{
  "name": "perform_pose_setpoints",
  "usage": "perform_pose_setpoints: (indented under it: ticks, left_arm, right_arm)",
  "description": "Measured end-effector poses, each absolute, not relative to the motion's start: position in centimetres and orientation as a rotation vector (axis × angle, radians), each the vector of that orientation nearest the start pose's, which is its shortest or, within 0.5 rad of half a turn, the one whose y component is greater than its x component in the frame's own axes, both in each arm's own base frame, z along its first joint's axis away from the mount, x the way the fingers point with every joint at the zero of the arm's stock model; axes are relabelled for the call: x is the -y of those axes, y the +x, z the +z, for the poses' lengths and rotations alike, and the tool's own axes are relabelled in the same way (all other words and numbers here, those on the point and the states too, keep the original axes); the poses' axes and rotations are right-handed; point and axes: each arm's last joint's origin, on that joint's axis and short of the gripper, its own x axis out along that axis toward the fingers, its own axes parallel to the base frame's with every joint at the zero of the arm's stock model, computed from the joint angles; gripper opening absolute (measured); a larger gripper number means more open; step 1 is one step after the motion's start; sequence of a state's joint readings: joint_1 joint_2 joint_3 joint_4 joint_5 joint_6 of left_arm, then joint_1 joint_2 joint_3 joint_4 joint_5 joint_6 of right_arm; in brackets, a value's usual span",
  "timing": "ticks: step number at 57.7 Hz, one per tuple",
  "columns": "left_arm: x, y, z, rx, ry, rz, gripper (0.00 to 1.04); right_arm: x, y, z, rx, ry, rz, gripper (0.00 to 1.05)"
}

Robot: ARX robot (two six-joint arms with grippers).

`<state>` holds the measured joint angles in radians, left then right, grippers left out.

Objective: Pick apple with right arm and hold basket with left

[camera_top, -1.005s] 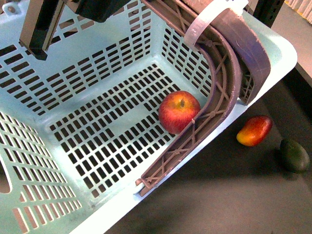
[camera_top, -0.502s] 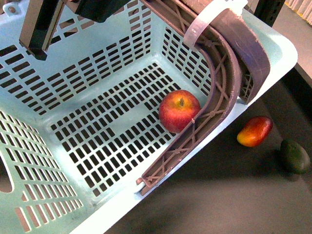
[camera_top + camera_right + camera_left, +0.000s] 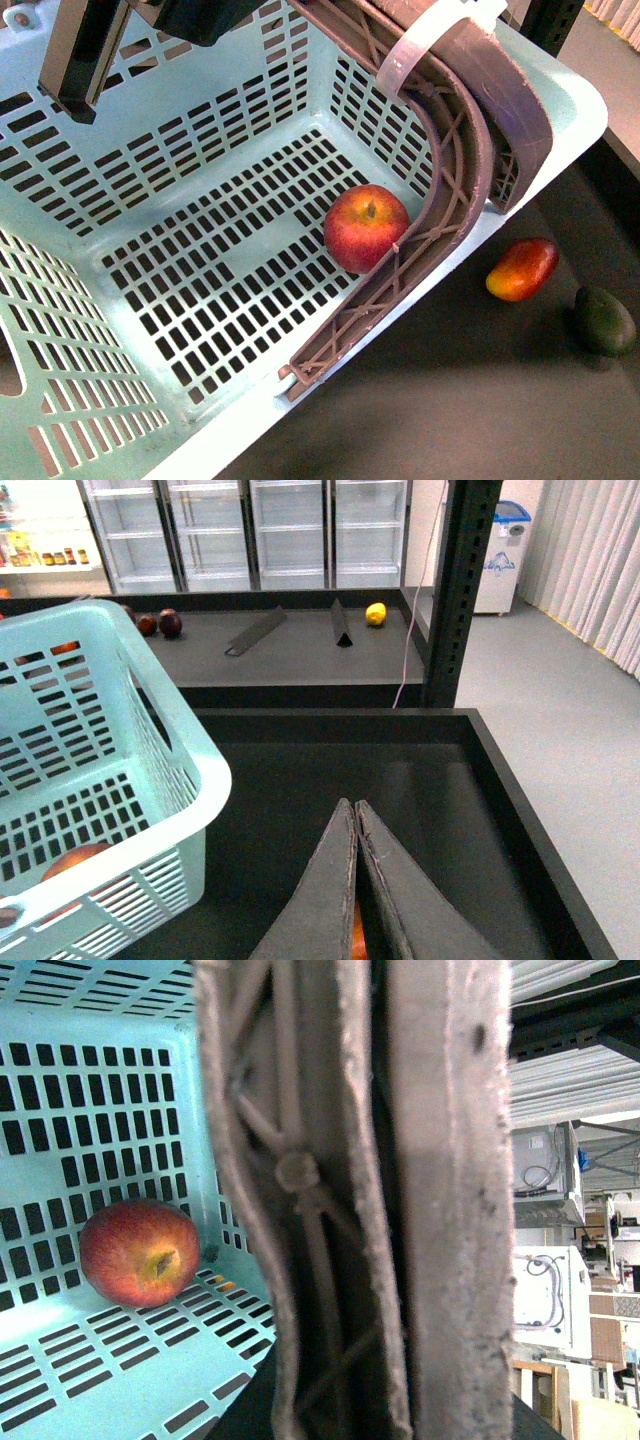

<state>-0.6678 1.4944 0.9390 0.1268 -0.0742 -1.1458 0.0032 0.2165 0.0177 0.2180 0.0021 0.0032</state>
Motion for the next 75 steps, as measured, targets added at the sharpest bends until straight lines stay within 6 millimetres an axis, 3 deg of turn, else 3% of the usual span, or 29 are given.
perform_pose_setpoints:
  ticks: [31,43,50,63,75]
  left_arm:
    - [20.1,25.9,24.8,-0.682,-0.938,-0.282,0.15]
    - [20.1,25.9,24.8,-0.682,-0.938,-0.281,0.15]
    - [20.1,25.9,24.8,-0.682,-0.938,-0.282,0.15]
    - [20.1,25.9,24.8,-0.682,-0.938,-0.282,0.15]
    - [20.1,25.9,24.8,-0.682,-0.938,-0.281,0.15]
  right_arm:
    - [0.0,9.7,16.9,0.012,0.003,0.001,0.02]
    - [0.0,9.7,16.9,0.013,0.003,0.001,0.35]
    - [0.0,9.7,16.9,0.013,0.003,0.001,0.63]
    - [0.0,9.7,16.9,0.013,0.003,0.001,0.97]
    - [0.0,9.7,16.9,0.013,0.003,0.001,0.96]
